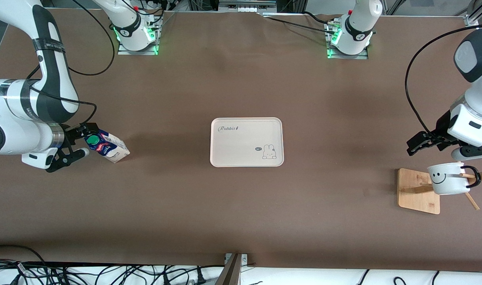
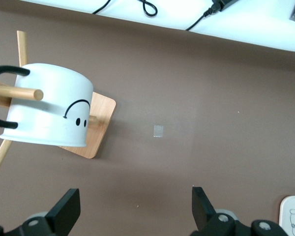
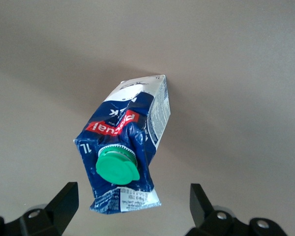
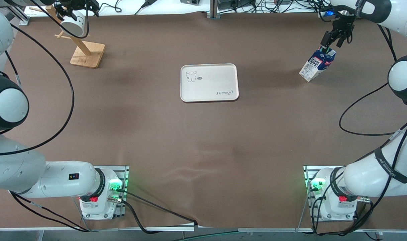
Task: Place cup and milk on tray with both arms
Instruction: 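Close the right gripper on the carton while the left gripper reaches the mug, then grasp the white mug rim with the left gripper on the stand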
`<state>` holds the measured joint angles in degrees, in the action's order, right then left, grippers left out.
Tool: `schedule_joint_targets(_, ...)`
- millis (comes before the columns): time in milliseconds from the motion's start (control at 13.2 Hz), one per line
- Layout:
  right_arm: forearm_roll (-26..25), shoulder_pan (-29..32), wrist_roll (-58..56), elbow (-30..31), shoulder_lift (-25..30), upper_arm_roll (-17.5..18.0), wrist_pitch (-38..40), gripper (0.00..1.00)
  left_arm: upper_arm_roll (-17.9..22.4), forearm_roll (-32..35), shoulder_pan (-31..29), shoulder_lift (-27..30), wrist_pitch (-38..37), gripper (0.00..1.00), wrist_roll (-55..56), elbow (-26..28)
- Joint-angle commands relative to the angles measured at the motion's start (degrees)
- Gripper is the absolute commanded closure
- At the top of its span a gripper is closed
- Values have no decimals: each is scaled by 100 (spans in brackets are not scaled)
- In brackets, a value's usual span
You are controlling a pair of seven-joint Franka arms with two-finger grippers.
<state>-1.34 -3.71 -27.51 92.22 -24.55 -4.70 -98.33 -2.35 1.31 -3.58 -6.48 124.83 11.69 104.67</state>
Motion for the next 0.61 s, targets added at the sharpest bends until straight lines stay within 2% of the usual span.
schedule_joint_targets(0,-85,-7,-88,288,196,13,-134,0,-37,-87,-300,594,1241,0,97,1254)
schedule_joint_targets(227,-85,-25,-88,349,178,31,-151,0,-37,-131,-450,543,2183,0,88,1634)
schedule_joint_targets(303,-85,-77,-88,393,170,31,-195,0,-37,-340,-502,525,2299,0,79,1714)
schedule_joint_targets(530,-85,-104,-88,612,161,31,-388,0,-37,-1552,-661,261,2318,0,-410,1644)
